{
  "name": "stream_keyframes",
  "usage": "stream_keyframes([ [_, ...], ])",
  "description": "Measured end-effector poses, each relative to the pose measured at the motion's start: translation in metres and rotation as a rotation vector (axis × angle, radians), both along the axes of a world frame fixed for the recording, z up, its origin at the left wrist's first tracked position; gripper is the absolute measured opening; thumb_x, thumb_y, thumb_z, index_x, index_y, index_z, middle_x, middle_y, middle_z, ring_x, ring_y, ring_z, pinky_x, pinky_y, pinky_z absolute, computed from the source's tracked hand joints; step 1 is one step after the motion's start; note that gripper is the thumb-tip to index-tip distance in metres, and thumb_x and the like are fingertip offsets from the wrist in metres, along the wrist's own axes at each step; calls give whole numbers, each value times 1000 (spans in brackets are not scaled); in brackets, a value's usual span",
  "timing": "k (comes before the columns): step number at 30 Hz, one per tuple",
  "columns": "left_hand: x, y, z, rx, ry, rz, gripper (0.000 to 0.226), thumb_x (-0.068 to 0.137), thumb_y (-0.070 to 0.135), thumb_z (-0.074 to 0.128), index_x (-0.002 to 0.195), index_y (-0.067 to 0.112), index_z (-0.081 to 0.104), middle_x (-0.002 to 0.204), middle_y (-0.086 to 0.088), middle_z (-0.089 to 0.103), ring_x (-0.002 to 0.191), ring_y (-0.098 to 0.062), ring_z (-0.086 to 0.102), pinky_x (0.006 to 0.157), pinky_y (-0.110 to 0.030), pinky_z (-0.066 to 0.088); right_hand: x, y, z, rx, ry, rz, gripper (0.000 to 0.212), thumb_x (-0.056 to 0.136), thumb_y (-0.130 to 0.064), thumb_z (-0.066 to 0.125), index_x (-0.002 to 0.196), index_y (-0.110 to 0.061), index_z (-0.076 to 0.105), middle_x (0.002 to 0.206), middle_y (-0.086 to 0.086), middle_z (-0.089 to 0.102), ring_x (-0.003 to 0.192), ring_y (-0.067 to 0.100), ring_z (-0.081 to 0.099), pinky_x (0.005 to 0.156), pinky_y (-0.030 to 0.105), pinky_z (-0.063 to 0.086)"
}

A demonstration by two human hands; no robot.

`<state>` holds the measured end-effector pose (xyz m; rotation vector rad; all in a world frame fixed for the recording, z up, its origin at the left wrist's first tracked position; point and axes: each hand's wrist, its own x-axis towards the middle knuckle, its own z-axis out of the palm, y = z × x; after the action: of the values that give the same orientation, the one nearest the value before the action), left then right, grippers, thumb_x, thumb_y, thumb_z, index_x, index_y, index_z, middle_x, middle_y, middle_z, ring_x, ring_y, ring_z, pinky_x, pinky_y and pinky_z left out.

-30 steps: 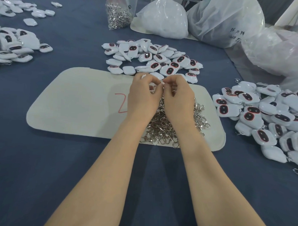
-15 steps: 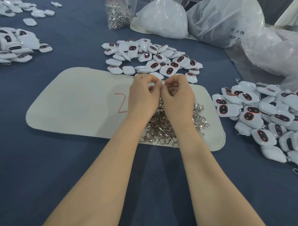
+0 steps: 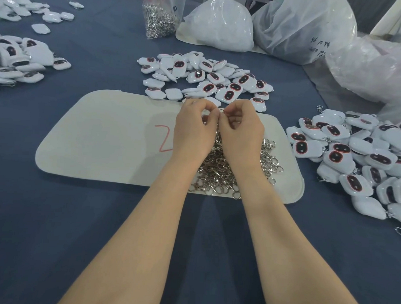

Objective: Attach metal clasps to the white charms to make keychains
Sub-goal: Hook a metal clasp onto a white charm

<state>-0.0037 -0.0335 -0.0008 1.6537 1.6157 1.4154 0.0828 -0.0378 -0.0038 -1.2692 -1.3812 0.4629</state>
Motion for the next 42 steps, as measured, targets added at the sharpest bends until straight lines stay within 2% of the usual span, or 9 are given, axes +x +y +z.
stream_keyframes([
  [8,1,-1,-3,35,62,16,10,93,15,56,93,10,65,108,-3,56,73,-2,42,69,-18,33,3,1,-1,-18,-55,13,15,85,-1,58,83,-15,53,77,-5,57,68,9,51,67,15,44],
  [21,-4,0,-1,-46,38,-48,7,93,21,58,93,17,63,102,0,62,76,-8,51,62,-11,32,8,3,-6,-2,-123,9,16,86,-1,55,83,-16,51,78,-4,56,66,6,48,66,18,43],
  [23,-4,-1,1,-53,-61,-87,15,94,23,56,108,19,58,103,3,61,79,-10,60,67,-6,40,10,4,-6,-7,-110,-20,15,86,-3,56,83,-16,51,75,-8,54,65,5,47,66,17,43],
  [25,-3,-4,5,-91,-232,-120,27,96,25,52,120,19,42,99,3,57,62,-6,64,56,-19,51,12,5,-6,-10,-96,-42,13,87,-3,56,83,-15,52,74,-8,54,66,8,48,66,19,43],
  [28,-2,-4,8,-184,-451,-121,22,93,20,51,108,17,35,86,-3,56,46,-6,61,43,-20,47,12,6,-6,-26,-117,-57,14,87,-3,56,84,-16,52,76,-6,56,68,9,50,67,20,44],
  [31,-5,-1,7,-310,-534,-177,18,86,13,56,94,23,43,89,0,59,60,-5,65,63,-26,57,11,6,-7,-38,-150,-51,15,87,-3,55,85,-17,52,79,-2,59,72,13,54,68,23,45],
  [35,-8,0,4,-303,-521,-278,16,88,8,63,102,12,58,95,-4,64,83,-11,65,83,-33,57,13,7,-8,-35,-163,-75,15,87,-3,55,85,-17,51,79,-3,57,72,13,51,66,18,41],
  [39,-7,-3,6,-308,-485,-272,7,94,13,56,98,19,57,106,-12,61,84,-18,67,66,-27,59,13,7,-8,-28,-161,-90,14,88,-3,54,84,-16,51,79,-3,56,71,13,50,64,15,39],
  [42,-7,-2,4,-283,-386,-255,9,97,17,51,105,16,55,94,-4,61,58,-1,62,54,-20,54,12,6,-9,-31,-179,-92,13,88,-5,55,85,-17,51,80,-3,56,73,14,51,67,18,40],
])
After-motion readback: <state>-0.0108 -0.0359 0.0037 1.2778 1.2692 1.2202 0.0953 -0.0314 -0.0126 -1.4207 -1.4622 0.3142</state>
